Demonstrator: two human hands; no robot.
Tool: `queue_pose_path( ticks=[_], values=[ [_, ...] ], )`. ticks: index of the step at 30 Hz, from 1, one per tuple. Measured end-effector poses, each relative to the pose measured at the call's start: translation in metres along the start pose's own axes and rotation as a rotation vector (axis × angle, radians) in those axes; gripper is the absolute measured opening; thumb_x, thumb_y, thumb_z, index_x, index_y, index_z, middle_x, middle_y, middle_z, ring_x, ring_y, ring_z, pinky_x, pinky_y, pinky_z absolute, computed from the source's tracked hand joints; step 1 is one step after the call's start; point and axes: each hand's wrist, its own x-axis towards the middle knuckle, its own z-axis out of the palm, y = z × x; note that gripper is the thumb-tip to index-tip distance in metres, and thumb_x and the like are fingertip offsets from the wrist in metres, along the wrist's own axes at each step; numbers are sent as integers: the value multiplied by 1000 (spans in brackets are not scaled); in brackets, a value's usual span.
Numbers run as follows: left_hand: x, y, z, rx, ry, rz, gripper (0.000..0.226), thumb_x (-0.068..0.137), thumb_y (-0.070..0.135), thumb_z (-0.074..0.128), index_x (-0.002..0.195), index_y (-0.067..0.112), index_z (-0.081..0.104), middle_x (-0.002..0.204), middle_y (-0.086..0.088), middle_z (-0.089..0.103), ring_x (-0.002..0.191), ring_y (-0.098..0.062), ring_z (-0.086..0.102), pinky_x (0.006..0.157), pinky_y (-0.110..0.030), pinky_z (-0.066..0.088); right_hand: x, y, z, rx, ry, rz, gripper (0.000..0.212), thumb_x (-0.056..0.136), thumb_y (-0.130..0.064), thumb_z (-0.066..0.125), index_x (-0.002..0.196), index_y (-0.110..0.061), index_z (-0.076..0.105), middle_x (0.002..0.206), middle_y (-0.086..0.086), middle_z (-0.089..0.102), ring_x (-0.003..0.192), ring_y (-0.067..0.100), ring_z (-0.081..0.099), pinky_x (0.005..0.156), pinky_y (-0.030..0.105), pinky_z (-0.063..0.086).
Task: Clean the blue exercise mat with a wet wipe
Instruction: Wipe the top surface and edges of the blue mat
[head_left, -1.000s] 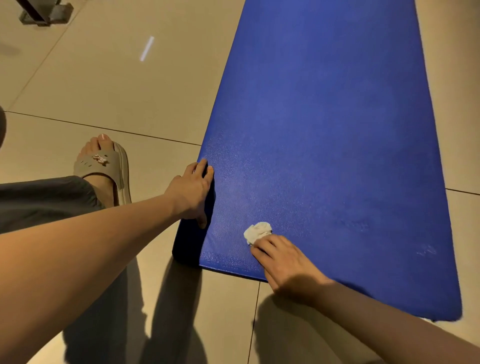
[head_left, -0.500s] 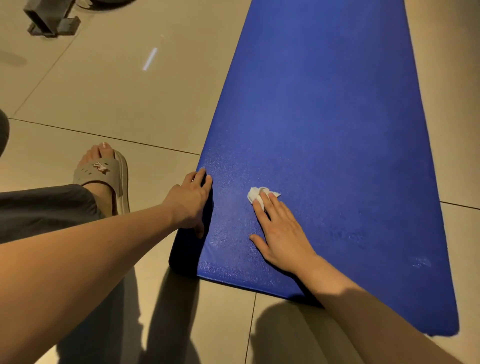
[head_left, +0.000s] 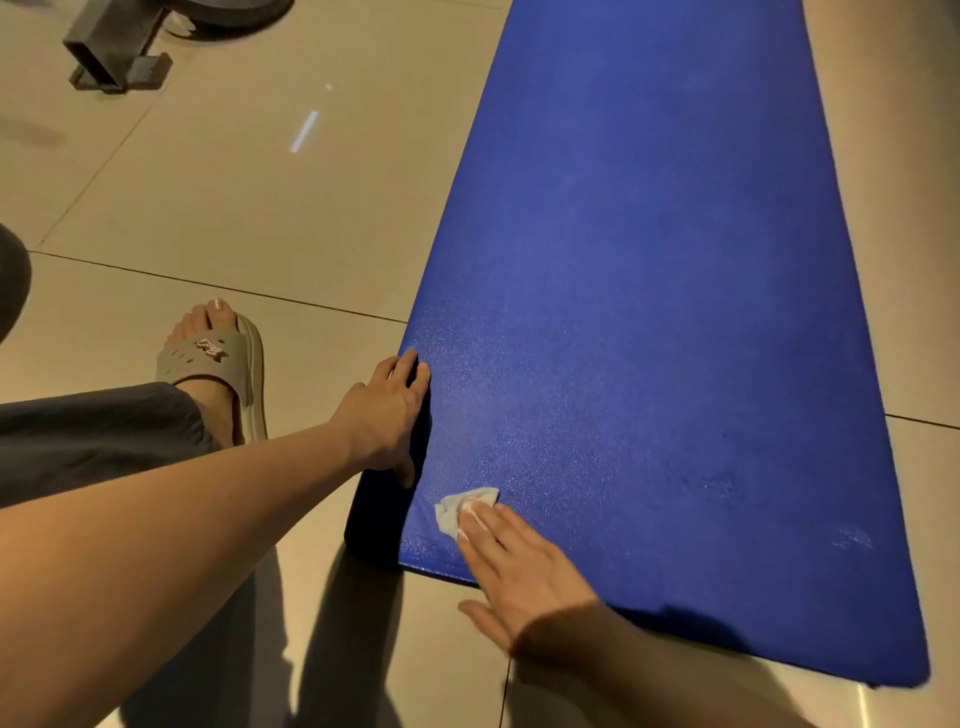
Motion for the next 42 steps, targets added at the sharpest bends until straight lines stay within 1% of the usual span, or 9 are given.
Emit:
queue_pose_path(
  ticks=[8, 15, 20, 24, 27, 31, 35, 38, 42],
  values=[
    [-1, -2, 0, -44, 5, 4, 150, 50, 54, 97, 161, 12, 5, 169, -11, -3, 155, -32, 5, 109, -49, 46, 49, 100, -11, 184, 94, 640, 72, 103, -50, 34, 155, 1, 32, 164, 18, 27, 152, 30, 25, 126, 43, 16],
    [0, -1, -1, -48, 13, 5, 149, 50, 53, 97, 161, 11, 6, 169, -12, -1, 154, -33, 7, 109, -48, 46, 0, 3, -12, 85, 79, 267, 59, 101, -31, 44, 149, 3, 42, 157, 19, 36, 146, 34, 37, 121, 45, 20],
    [-1, -2, 1, -69, 13, 4, 149, 50, 51, 98, 161, 12, 7, 169, -11, -1, 154, -32, 7, 108, -48, 47, -42, -4, 7, -11, -80, -129, 66, 91, -42, 44, 142, -1, 54, 153, 18, 47, 142, 33, 45, 118, 47, 36],
    [1, -4, 3, -78, 21, 13, 149, 51, 53, 97, 161, 13, 6, 169, -11, -1, 155, -32, 6, 109, -49, 46, -11, 66, -4, -144, -38, 172, 68, 100, -46, 32, 146, 2, 48, 154, 22, 43, 145, 33, 39, 124, 48, 13],
    [1, -4, 5, -78, 27, 9, 150, 52, 55, 96, 162, 13, 4, 170, -11, -2, 155, -32, 5, 112, -48, 44, 0, 77, -18, -18, 13, 462, 69, 106, -46, 32, 155, 2, 29, 163, 19, 27, 152, 31, 24, 125, 47, 18],
    [2, -6, 6, -99, 20, 20, 151, 55, 55, 95, 162, 13, -3, 170, -10, -8, 156, -31, -1, 116, -47, 38, -5, -4, -16, 176, 63, 217, 70, 96, -36, 56, 156, -6, 34, 160, 10, 36, 149, 27, 34, 126, 36, 9],
    [-4, -9, 11, -165, 61, -39, 154, 50, 55, 97, 162, 10, 1, 169, -18, -8, 156, -35, 7, 121, -46, 30, 4, 9, -14, 10, -49, -28, 64, 96, -43, 34, 137, -1, 60, 145, 16, 56, 133, 30, 54, 119, 42, 27],
    [-19, -15, 24, -270, 88, -140, 143, 51, 63, 93, 157, 8, 14, 168, -22, 1, 152, -40, 18, 116, -49, 33, 38, 75, -18, -10, 55, 139, 63, 102, -42, 38, 150, 0, 40, 154, 16, 39, 136, 32, 43, 123, 44, 27],
    [-49, -10, 51, -382, 145, -212, 92, 77, 69, 74, 145, 19, 39, 145, -14, 39, 127, -36, 49, 95, -46, 48, 78, 109, -28, 117, 92, 455, 65, 104, -44, 34, 150, 0, 38, 156, 11, 39, 146, 27, 33, 125, 42, 19]
  ],
)
